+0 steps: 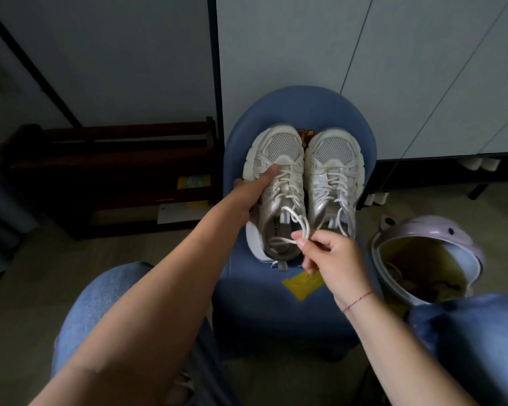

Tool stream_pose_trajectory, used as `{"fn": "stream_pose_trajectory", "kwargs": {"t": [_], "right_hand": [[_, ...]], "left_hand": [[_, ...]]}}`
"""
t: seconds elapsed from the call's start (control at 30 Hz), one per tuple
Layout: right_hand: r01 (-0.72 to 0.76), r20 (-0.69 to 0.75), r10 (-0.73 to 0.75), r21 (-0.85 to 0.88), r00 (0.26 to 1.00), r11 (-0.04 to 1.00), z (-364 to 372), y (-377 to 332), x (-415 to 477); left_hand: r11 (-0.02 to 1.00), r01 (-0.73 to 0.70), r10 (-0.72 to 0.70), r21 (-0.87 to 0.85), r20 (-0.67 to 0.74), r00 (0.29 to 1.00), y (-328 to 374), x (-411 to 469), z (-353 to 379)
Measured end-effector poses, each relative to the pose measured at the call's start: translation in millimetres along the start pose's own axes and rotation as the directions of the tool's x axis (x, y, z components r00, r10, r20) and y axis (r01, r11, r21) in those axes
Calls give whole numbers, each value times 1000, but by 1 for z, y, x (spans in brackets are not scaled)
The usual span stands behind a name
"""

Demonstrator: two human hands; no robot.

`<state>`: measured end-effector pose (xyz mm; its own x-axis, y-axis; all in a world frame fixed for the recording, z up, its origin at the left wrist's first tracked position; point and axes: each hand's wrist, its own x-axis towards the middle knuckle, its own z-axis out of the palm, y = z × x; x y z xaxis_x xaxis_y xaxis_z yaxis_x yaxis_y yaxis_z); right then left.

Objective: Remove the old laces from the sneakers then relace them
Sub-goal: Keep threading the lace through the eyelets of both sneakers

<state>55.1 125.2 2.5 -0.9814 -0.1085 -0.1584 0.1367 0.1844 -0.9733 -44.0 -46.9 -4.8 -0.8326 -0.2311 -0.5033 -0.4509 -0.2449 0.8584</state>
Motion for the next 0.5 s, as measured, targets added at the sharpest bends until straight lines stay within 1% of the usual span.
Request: {"fn": "stream_pose_trajectory", "kwargs": {"t": [0.07,0.13,0.2,0.23,0.27,0.3,0.37,0.43,0.5], "right_hand": [[-116,56,108,176,993,978,-1,6,-2],[-199,122,163,400,979,895,0,7,-2],[-204,149,145,544,978,814,2,8,-1],[-179,144,118,557,983,811,3,8,-1],[-139,129,83,523,988,841,4,10,-1],[-86,104,44,441,994,893,6,12,0],[28,47,-37,186,998,982,8,16,0],[130,18,-130,-47,991,990,7,18,1],[216,10,-220,-242,975,946,5,16,2]], "left_hand": [[1000,1,-1,4,-1,1000,0,-1,0],[1000,2,-2,3,0,1000,0,-1,0],[1000,3,-3,3,-7,1000,0,-2,1],[1000,4,-4,3,-10,1000,0,-2,1],[1000,6,-6,4,-10,1000,0,-2,1],[1000,6,-6,2,-8,1000,1,-2,1],[1000,4,-5,-6,-5,1000,1,-2,0],[1000,4,-4,-8,-5,1000,1,-3,0],[1000,1,-1,-2,-9,1000,0,-3,1]]}}
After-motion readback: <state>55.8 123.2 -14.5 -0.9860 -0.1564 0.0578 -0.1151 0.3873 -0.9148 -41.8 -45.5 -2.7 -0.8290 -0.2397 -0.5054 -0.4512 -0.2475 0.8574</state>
